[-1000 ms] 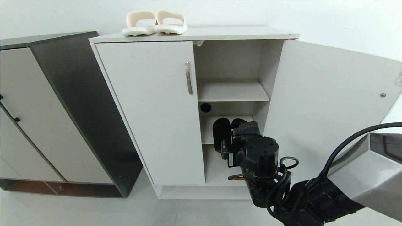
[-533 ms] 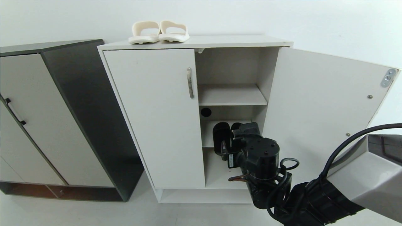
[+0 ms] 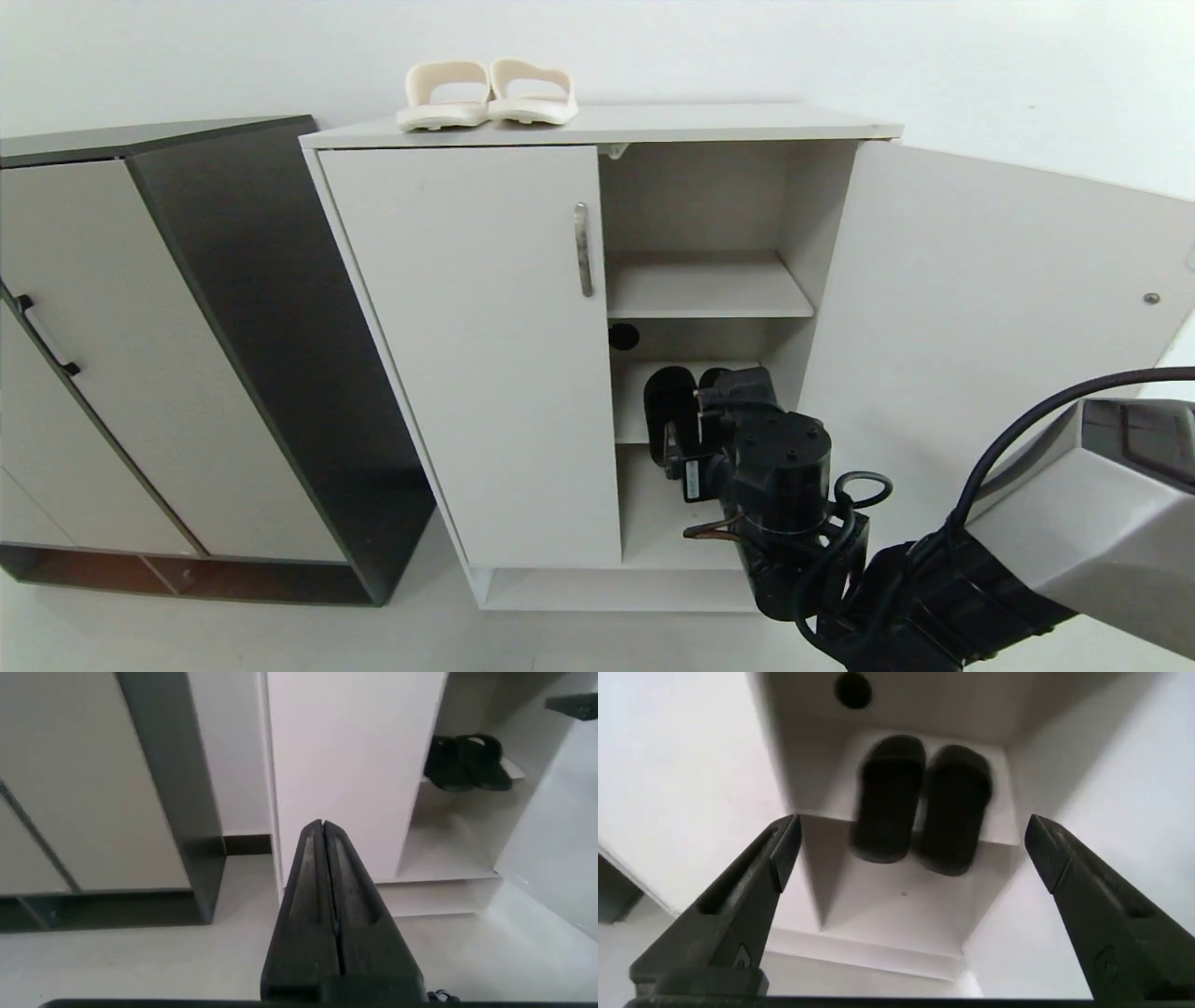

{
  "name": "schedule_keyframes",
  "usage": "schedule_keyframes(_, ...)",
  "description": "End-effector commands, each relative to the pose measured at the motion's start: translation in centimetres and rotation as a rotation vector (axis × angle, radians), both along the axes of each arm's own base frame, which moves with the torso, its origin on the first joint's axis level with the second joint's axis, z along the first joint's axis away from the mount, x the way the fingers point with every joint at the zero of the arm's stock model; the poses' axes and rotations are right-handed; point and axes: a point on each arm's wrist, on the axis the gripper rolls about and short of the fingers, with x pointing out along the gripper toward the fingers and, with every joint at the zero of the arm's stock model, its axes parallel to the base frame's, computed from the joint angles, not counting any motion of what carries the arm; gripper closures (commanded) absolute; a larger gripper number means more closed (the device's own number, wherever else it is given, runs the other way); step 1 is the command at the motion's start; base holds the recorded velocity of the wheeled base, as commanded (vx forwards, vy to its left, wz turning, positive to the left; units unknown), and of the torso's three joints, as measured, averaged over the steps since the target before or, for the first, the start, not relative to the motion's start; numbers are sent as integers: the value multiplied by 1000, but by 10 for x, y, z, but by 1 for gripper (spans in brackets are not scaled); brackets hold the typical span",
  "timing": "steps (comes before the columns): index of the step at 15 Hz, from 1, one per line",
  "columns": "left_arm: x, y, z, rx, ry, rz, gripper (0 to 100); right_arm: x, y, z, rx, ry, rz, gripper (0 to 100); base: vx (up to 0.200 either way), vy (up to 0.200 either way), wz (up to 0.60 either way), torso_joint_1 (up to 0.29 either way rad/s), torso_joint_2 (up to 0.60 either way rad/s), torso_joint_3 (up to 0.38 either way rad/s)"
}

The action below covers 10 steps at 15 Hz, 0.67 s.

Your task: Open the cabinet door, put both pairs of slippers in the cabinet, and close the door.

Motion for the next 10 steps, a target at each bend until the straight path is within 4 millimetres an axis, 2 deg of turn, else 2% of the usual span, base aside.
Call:
schedule_keyframes(1, 0, 0, 0, 1, 0, 0, 100, -1, 1, -1, 2, -3, 4, 0, 0, 200, 0, 7, -2, 2)
schedule_keyframes(10, 0, 0, 0, -1, 0, 0, 100, -1, 0, -2, 8, -5, 22, 0, 0, 200, 0, 1, 3, 3)
